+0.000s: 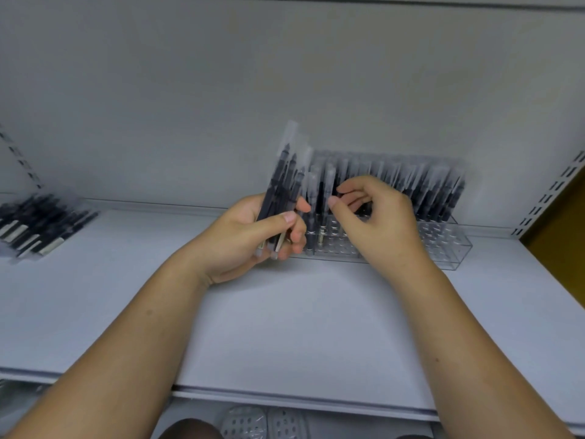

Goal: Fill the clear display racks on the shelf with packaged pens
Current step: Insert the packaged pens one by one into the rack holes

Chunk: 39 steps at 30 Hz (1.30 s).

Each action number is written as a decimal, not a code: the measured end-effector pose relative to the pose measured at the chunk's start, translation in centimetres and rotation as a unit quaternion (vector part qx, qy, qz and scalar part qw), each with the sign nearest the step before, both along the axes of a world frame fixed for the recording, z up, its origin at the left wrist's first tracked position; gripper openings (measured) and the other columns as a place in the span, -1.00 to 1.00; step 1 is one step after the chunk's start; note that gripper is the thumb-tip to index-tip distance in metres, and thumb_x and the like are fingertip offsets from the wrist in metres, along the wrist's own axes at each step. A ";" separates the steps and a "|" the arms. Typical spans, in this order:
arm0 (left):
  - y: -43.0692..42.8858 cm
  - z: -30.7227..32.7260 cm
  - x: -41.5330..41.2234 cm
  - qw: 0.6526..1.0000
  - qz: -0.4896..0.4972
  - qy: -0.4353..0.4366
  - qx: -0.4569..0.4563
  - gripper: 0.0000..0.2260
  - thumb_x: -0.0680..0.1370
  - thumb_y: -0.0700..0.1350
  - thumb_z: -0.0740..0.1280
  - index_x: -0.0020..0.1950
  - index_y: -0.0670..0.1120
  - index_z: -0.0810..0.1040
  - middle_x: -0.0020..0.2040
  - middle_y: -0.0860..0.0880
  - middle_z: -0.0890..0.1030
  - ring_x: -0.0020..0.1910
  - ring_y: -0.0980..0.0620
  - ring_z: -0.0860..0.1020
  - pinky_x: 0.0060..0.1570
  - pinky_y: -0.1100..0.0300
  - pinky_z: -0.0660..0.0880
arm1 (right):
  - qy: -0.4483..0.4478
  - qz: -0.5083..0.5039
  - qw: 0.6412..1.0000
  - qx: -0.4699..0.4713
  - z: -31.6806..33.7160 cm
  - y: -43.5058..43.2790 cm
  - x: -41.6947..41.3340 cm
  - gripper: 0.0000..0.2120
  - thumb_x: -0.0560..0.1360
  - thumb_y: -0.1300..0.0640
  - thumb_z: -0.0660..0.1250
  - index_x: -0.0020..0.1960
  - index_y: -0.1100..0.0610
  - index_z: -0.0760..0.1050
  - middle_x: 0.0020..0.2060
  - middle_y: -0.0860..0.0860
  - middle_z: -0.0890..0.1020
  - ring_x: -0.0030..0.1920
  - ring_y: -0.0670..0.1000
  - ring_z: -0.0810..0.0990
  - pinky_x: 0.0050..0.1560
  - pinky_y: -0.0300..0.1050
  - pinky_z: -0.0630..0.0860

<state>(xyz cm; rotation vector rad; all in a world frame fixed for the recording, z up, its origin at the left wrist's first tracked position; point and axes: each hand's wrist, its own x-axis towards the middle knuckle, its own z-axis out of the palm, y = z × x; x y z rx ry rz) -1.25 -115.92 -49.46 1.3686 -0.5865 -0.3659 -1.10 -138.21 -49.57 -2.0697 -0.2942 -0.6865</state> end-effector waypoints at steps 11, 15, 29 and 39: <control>-0.5 0.0 -0.2 0.998 -0.002 -0.026 0.053 -0.80 0.70 -0.09 0.26 0.30 -0.08 0.53 -0.18 -0.15 0.56 -0.45 -0.01 0.41 -0.48 0.23 0.21 | 0.022 0.164 0.973 0.159 1.2 0.8 -1.4 -0.88 0.61 0.30 0.39 -0.07 0.16 0.65 -0.32 -0.07 0.66 -0.43 -0.18 0.55 -0.34 -0.33 0.41; -0.9 -0.1 -0.3 0.997 -0.010 -0.035 0.064 -0.79 0.69 -0.13 0.22 0.28 -0.13 0.53 -0.19 -0.14 0.58 -0.44 0.00 0.39 -0.48 0.22 0.21 | 0.045 0.202 0.960 0.188 1.4 1.0 -1.6 -0.89 0.60 0.27 0.41 -0.09 0.14 0.64 -0.33 -0.04 0.68 -0.48 -0.15 0.47 -0.45 -0.19 0.36; -1.2 0.0 -0.5 0.996 0.013 -0.040 0.074 -0.75 0.70 -0.14 0.23 0.32 -0.25 0.49 -0.19 -0.12 0.65 -0.52 0.06 0.42 -0.55 0.27 0.23 | 0.063 0.161 0.959 0.225 1.4 1.2 -1.0 -0.79 0.61 0.28 0.39 -0.20 0.13 0.54 -0.42 0.01 0.64 -0.50 -0.01 0.50 -0.45 -0.26 0.38; -0.4 -0.1 0.2 0.988 0.125 -0.063 0.061 -0.80 0.73 -0.16 0.17 0.16 -0.16 0.59 -0.40 0.00 0.25 -0.50 0.07 0.16 -0.47 0.28 0.16 | -0.056 0.052 0.953 0.292 1.2 -0.6 0.2 -0.83 0.66 0.26 0.24 -0.09 0.09 0.43 -0.31 0.04 0.65 -0.43 0.05 0.59 -0.45 -0.19 0.40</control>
